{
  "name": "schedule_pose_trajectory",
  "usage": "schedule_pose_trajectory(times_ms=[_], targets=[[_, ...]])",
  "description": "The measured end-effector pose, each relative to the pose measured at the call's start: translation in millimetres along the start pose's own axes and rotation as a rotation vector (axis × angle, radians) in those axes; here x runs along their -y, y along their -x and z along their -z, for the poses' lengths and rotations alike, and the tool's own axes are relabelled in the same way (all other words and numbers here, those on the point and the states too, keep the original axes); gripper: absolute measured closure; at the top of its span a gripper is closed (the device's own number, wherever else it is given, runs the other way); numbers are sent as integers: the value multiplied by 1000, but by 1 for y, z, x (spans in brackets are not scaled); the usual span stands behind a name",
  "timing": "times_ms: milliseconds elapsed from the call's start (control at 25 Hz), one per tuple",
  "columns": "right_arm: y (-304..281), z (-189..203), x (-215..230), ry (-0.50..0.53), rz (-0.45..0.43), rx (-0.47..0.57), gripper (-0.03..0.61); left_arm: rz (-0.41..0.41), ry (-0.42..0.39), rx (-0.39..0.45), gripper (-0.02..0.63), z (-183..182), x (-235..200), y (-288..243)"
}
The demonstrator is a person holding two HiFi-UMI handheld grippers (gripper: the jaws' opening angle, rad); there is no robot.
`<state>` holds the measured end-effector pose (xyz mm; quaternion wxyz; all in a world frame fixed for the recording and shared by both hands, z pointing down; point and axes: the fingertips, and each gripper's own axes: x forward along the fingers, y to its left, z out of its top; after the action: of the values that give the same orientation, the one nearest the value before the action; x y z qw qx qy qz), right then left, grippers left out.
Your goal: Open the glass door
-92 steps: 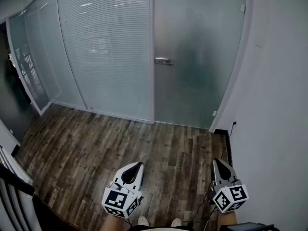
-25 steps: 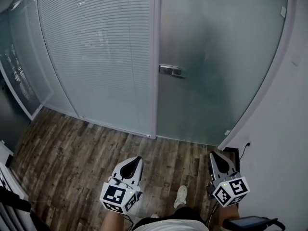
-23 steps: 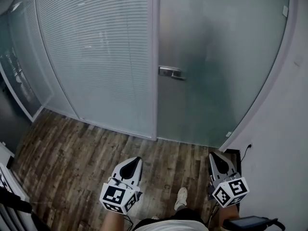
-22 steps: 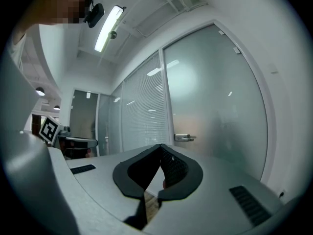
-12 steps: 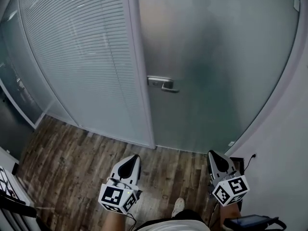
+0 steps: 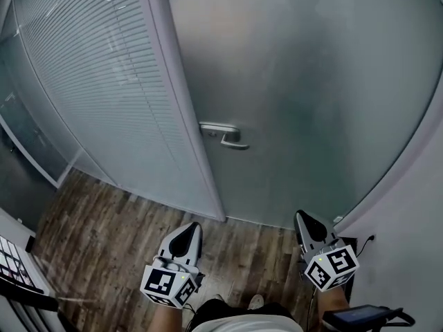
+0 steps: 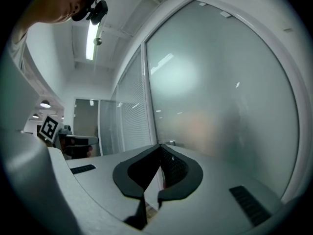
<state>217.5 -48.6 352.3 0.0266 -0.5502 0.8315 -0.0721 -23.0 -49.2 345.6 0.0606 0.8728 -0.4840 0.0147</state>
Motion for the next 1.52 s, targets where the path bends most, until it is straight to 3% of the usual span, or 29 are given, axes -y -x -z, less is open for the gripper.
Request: schedule_pose_trajectory(times_ms=[440, 680, 960, 1120, 1400, 1520], targets=[[-60, 9, 32, 5, 15, -27, 578, 66, 16, 1, 614, 6, -29, -79], [-121, -2, 29, 66, 20, -26, 578, 121, 22, 29, 615, -1, -74, -130], [-190, 14, 8, 113, 31, -32, 578, 207, -23, 16, 614, 6, -136, -159], [-234, -8, 4, 158, 58, -69, 577, 241, -2, 6, 614, -14, -173, -185], [-258, 6, 7, 186, 73, -175, 574, 280, 45, -31, 614, 1, -192, -204], [-270, 20, 15, 185, 55, -218, 514, 280, 39, -40, 614, 10, -198, -209]])
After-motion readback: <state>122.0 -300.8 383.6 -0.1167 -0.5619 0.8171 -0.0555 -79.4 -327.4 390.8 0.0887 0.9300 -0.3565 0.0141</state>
